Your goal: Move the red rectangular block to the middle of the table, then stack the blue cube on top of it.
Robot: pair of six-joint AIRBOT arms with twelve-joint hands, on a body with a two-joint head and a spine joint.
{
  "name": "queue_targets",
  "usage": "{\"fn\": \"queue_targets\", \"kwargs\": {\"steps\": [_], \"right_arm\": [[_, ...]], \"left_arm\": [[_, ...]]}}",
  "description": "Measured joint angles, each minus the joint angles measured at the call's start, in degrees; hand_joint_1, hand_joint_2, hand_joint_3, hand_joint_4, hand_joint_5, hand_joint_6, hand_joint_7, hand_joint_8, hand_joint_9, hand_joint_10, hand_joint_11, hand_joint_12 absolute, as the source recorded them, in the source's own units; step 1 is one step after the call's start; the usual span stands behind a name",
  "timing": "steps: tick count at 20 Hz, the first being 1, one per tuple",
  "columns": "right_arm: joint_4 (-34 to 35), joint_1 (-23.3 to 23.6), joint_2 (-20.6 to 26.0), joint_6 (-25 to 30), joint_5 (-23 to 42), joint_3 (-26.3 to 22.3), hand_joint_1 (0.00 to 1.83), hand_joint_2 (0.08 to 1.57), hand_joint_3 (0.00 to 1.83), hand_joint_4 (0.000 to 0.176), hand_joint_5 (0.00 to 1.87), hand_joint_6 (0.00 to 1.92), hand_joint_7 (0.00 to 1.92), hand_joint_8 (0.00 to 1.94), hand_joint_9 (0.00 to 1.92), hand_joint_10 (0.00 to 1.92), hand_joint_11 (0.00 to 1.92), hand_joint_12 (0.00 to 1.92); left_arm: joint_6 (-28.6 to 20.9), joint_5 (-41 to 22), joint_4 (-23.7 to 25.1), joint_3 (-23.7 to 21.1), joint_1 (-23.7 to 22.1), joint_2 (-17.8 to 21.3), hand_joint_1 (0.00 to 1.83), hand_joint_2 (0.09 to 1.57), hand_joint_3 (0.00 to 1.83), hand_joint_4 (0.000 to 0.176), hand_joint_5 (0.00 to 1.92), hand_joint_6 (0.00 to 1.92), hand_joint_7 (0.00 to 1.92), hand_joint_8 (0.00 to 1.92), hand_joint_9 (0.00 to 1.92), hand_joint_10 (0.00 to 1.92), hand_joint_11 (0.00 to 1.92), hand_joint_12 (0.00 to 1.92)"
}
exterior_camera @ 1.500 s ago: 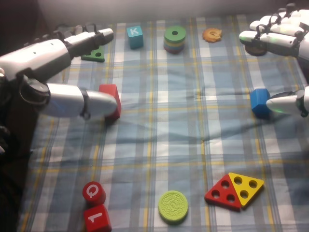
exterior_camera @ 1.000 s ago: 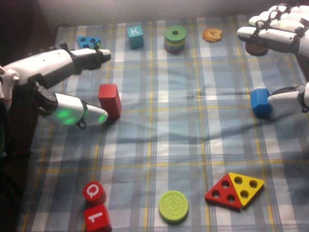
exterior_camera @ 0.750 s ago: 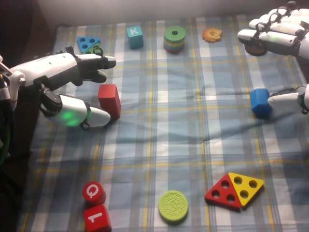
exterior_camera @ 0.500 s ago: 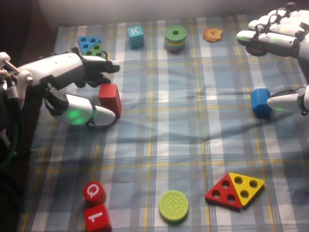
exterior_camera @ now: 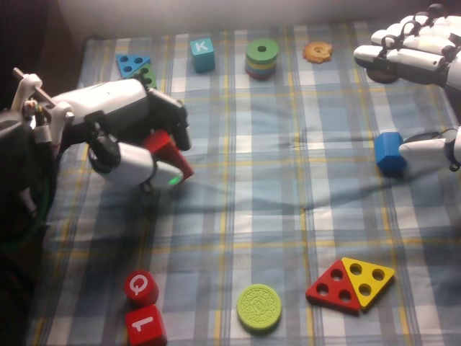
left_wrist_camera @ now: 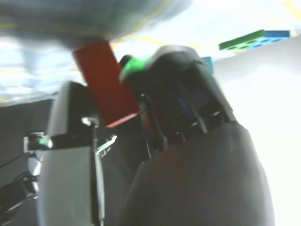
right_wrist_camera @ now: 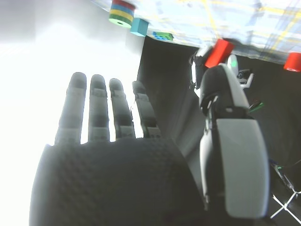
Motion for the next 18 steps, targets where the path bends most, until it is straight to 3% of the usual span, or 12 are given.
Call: {"fn": "queue_targets", "kwargs": {"steps": [1,3,6,7,8,11,12,14,15,16,17,18], "right_arm": [[0.02,-0.24,0.02,0.42,-0.13,0.0,0.48,1.19,0.01,0.053,0.0,0.0,0.0,0.0,0.0,0.0,0.0,0.0],[0.0,-0.24,0.02,0.7,-0.07,0.0,0.48,1.2,0.01,0.05,0.0,0.0,0.0,0.0,0.0,0.0,0.0,0.0],[0.0,-0.28,0.02,0.87,0.46,0.0,0.49,1.2,0.01,0.068,0.0,0.0,0.0,0.0,0.0,0.0,0.0,0.0],[-0.04,-0.39,0.02,0.96,0.85,0.0,0.49,1.2,0.01,0.071,0.0,0.0,0.0,0.0,0.0,0.0,0.0,0.0],[-0.07,-0.42,0.02,0.98,0.81,0.0,0.48,1.21,0.01,0.079,0.0,0.0,0.0,0.0,0.0,0.0,0.0,0.0],[-0.04,-0.57,0.13,1.03,0.79,0.0,0.47,1.22,0.01,0.077,0.0,0.0,0.0,0.0,0.0,0.0,0.0,0.0],[0.0,-0.57,0.15,1.03,0.92,0.0,0.47,1.22,0.01,0.071,0.0,0.0,0.0,0.0,0.0,0.0,0.0,0.0],[0.0,-0.94,0.13,1.05,1.11,0.0,0.45,1.23,0.01,0.078,0.0,0.0,0.0,0.0,0.0,0.0,0.0,0.0],[-0.17,-0.98,0.13,1.11,1.03,0.0,0.44,1.23,0.01,0.076,0.0,0.0,0.0,0.0,0.0,0.0,0.0,0.0],[-0.13,-0.98,0.13,1.25,1.05,0.0,0.43,1.23,0.01,0.069,0.0,0.0,0.0,0.0,0.0,0.0,0.0,0.0],[-0.11,-0.98,0.13,1.38,1.16,0.0,0.42,1.23,0.01,0.068,0.0,0.0,0.0,0.0,0.0,0.0,0.0,0.0],[-0.11,-0.98,0.13,1.55,1.2,0.0,0.41,1.24,0.01,0.058,0.0,0.0,0.0,0.0,0.0,0.0,0.0,0.0]], "left_arm": [[-0.04,-1.2,2.45,-1.42,-1.18,0.31,1.21,1.25,0.0,0.0,0.66,1.21,0.83,1.51,0.87,1.59,0.82,1.84],[-0.17,-1.46,4.61,-1.9,-2.75,0.24,1.21,1.26,0.0,0.0,0.63,1.24,0.82,1.52,0.9,1.53,0.86,1.79],[-0.11,-1.09,8.24,-0.24,-6.75,-2.03,1.19,1.27,0.0,0.0,0.66,1.21,0.78,1.61,0.95,1.73,0.96,1.91],[-0.02,-0.28,8.94,1.05,-8.17,-3.61,1.2,1.26,0.0,0.0,0.66,1.24,0.81,1.56,0.93,1.66,0.92,1.92],[0.35,1.38,9.33,2.21,-9.6,-5.14,1.19,1.28,0.01,0.0,0.66,1.2,0.73,1.69,0.89,1.84,0.92,1.92],[1.55,5.09,9.46,5.7,-11.56,-9.55,1.2,1.26,0.0,0.0,0.67,1.23,0.78,1.58,0.91,1.73,0.9,1.92],[1.6,6.88,9.18,7.08,-11.56,-10.93,1.21,1.25,0.0,0.0,0.69,1.16,0.82,1.55,1.0,1.66,1.01,1.92],[7.15,9.81,4.5,9.07,-11.56,-12.87,1.22,1.23,0.0,0.0,0.74,1.09,0.82,1.57,1.09,1.78,1.13,1.92],[14.16,10.14,-0.61,9.57,-11.56,-13.77,1.14,1.2,0.0,0.0,0.81,1.21,1.01,1.68,1.16,1.87,1.22,1.92],[18.34,10.12,-3.87,10.08,-11.54,-14.58,1.1,1.23,0.01,0.0,0.76,1.34,1.0,1.86,1.2,1.91,1.3,1.92],[21.09,9.79,-6.73,10.62,-11.32,-15.63,1.17,1.26,0.02,0.0,0.71,1.24,0.78,1.76,1.06,1.92,1.16,1.92],[21.7,9.9,-8.39,11.63,-10.99,-16.81,1.19,1.27,0.01,0.0,0.66,1.27,0.77,1.65,0.95,1.84,1.03,1.92]]}}
